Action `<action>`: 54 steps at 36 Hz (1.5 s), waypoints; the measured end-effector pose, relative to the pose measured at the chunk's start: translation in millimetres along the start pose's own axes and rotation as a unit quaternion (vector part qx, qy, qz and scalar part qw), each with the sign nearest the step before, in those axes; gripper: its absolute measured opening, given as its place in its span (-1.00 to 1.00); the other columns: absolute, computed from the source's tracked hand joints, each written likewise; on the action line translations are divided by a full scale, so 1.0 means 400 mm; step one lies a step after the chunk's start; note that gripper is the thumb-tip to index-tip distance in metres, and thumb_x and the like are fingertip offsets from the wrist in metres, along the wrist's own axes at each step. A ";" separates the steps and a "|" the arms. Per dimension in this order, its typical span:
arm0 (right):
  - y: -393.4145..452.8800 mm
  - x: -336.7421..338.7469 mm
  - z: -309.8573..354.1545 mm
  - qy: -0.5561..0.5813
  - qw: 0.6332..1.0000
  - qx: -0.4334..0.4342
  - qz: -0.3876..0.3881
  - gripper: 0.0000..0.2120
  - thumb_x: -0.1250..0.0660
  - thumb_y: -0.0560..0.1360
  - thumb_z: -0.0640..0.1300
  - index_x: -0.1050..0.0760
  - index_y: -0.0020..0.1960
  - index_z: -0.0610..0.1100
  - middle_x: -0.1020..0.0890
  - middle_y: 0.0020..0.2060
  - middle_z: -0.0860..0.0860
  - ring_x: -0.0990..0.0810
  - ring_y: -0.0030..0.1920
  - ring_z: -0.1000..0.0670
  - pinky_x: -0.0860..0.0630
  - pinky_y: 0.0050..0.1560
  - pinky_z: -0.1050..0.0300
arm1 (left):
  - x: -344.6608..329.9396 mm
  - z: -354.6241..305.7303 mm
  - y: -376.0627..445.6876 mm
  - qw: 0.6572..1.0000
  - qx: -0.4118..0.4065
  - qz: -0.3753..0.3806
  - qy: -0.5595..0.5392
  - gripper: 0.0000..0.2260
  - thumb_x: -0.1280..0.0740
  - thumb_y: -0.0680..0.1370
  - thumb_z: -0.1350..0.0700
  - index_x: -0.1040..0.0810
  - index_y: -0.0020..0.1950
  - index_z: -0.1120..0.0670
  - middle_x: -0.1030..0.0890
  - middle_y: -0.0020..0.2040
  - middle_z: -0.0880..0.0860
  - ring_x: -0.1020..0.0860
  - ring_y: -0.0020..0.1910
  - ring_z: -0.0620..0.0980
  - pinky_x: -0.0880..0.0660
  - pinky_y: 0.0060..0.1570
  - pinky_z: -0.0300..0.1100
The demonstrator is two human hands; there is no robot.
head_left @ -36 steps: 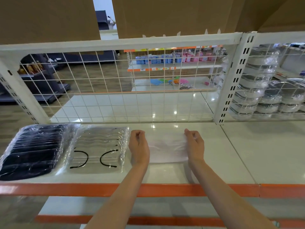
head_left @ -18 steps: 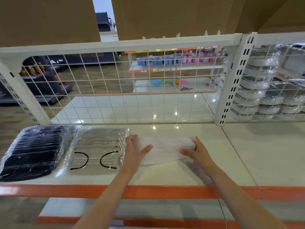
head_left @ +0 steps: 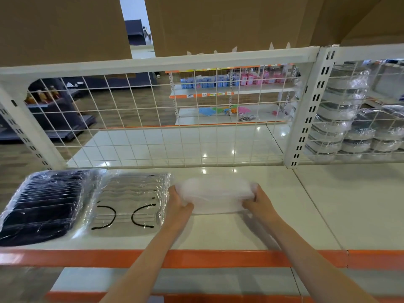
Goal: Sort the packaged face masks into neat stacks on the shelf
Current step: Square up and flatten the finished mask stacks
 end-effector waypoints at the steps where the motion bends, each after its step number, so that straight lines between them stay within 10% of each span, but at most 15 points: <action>1: -0.004 0.000 0.010 0.006 1.000 -0.003 -0.008 -0.58 -0.26 0.22 -0.28 -0.40 0.08 -0.27 -0.54 -0.13 -0.09 -0.53 -0.10 -0.07 -0.47 -0.13 0.04 | -0.005 0.001 0.002 1.000 -0.003 0.000 0.002 -0.57 -0.25 0.42 0.44 -0.21 0.17 0.11 -0.44 -0.03 0.03 -0.48 -0.09 -0.06 -0.45 -0.18 -0.38; 7: -0.012 0.014 0.003 -0.004 0.999 -0.036 -0.007 -0.61 -0.28 0.26 -0.28 -0.38 0.08 -0.20 -0.56 -0.10 -0.14 -0.57 -0.09 -0.12 -0.52 -0.11 -0.01 | -0.014 -0.006 -0.009 1.000 -0.019 0.015 0.005 -0.51 -0.32 0.41 0.47 -0.19 0.17 0.11 -0.37 -0.06 -0.09 -0.41 -0.10 -0.20 -0.37 -0.22 -0.56; 12: -0.020 0.031 -0.022 -0.006 0.999 -0.039 -0.008 -0.72 -0.24 0.43 -0.43 -0.28 0.04 -0.19 -0.37 -0.23 0.05 -0.40 -0.19 0.04 -0.34 -0.26 0.22 | -0.011 -0.008 -0.025 1.000 -0.003 0.007 -0.022 -0.25 -0.44 0.12 -0.01 -0.22 0.22 0.12 -0.37 0.02 -0.08 -0.39 -0.01 -0.24 -0.33 -0.12 -0.57; 17: -0.029 0.023 -0.014 0.010 1.000 -0.008 0.006 -0.66 -0.25 0.48 -0.42 -0.25 0.19 -0.23 -0.38 -0.15 0.10 -0.44 -0.13 0.09 -0.42 -0.18 0.33 | -0.019 -0.010 -0.024 1.000 0.005 0.005 0.003 -0.34 -0.47 0.40 0.33 -0.16 0.37 0.23 -0.32 0.21 0.06 -0.31 0.21 -0.04 -0.28 0.27 -0.17; 22: -0.026 0.000 0.003 -0.026 0.999 0.005 0.041 -0.71 -0.13 0.55 -0.38 -0.09 0.12 -0.13 -0.41 -0.09 0.07 -0.45 -0.07 0.09 -0.42 -0.30 0.44 | -0.026 0.001 -0.005 0.998 0.038 0.047 0.025 -0.51 -0.42 0.42 0.30 -0.18 0.12 0.01 -0.41 0.04 -0.03 -0.44 0.07 -0.02 -0.46 0.16 -0.03; 29: 0.021 0.000 0.014 -0.064 0.997 -0.011 0.051 -0.67 -0.24 0.52 -0.35 -0.13 0.16 -0.26 -0.37 -0.16 -0.03 -0.41 -0.10 -0.01 -0.39 -0.27 0.23 | -0.010 -0.017 0.043 0.995 0.058 0.015 0.074 -0.53 -0.40 0.43 0.34 -0.17 0.14 0.11 -0.40 -0.03 -0.03 -0.44 -0.03 -0.05 -0.40 -0.19 -0.36; 35: 0.044 -0.001 0.010 -0.108 0.992 -0.054 0.049 -0.65 -0.37 0.33 -0.29 -0.22 -0.14 -0.05 -0.34 -0.29 0.04 -0.32 -0.32 0.07 -0.30 -0.27 0.18 | -0.004 -0.016 0.048 0.984 0.114 0.031 0.134 -0.19 -0.39 0.45 0.30 0.06 0.52 0.24 -0.12 0.50 0.15 -0.12 0.48 0.08 -0.14 0.36 -0.22; 50: 0.057 -0.005 0.014 -0.122 0.991 -0.050 -0.008 -0.73 -0.31 0.42 -0.30 -0.23 -0.02 -0.20 -0.36 -0.32 0.02 -0.37 -0.31 0.01 -0.29 -0.36 0.19 | -0.024 -0.032 0.083 0.936 0.115 0.089 0.320 -0.16 -0.36 0.49 0.20 0.18 0.54 0.22 0.03 0.53 0.21 0.04 0.52 0.15 0.00 0.46 -0.10; 54: 0.062 -0.018 0.015 -0.238 0.971 -0.024 -0.023 -0.69 -0.32 0.37 -0.26 -0.34 0.07 -0.30 -0.40 -0.13 -0.07 -0.39 -0.07 -0.10 -0.34 -0.07 0.12 | -0.029 -0.033 0.069 0.908 0.128 0.100 0.385 -0.22 -0.31 0.49 0.12 0.11 0.52 0.30 -0.06 0.47 0.27 -0.03 0.48 0.22 -0.06 0.46 -0.04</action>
Point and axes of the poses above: each hand's wrist, its own y-axis towards the middle knuckle, its own x-axis out of the back of the hand, z = x × y, the point moved 3 cm from there along y, towards the middle knuckle
